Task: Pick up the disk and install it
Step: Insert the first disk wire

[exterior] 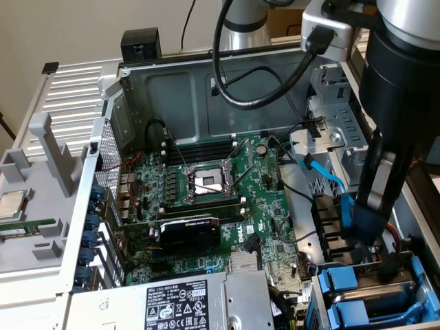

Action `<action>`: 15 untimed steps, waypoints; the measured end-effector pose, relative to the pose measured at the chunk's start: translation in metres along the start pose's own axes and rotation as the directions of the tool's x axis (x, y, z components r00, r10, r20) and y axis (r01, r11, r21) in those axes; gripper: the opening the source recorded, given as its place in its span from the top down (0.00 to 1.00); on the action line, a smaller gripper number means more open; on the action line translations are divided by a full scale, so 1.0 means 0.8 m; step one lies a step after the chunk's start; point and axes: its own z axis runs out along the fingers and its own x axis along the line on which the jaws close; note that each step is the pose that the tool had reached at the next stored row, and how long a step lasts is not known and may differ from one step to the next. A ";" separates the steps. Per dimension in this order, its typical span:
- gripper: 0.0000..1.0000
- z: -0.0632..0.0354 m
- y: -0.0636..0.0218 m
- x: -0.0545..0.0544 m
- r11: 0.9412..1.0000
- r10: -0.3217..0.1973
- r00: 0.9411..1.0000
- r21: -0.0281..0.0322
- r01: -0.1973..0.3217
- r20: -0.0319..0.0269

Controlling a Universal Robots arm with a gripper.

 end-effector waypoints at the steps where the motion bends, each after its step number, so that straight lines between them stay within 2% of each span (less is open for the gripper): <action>1: 0.64 -0.001 0.001 -0.001 1.000 0.000 1.000 0.001 0.000 -0.001; 3: 0.64 -0.004 0.003 -0.002 1.000 0.000 1.000 0.009 0.000 -0.006; 5: 0.64 -0.005 0.004 -0.003 1.000 -0.001 1.000 0.023 0.001 -0.014; 7: 0.64 -0.006 0.005 -0.003 0.999 -0.001 1.000 0.044 0.002 -0.024; 9: 0.64 -0.006 0.006 -0.003 0.998 -0.001 1.000 0.068 0.003 -0.030; 11: 0.64 -0.006 0.008 -0.004 0.996 -0.001 1.000 0.086 0.003 -0.030; 12: 0.64 -0.006 0.008 -0.004 0.996 -0.001 1.000 0.093 0.003 -0.027; 15: 0.64 -0.006 0.011 -0.004 0.994 0.000 1.000 0.112 0.002 -0.013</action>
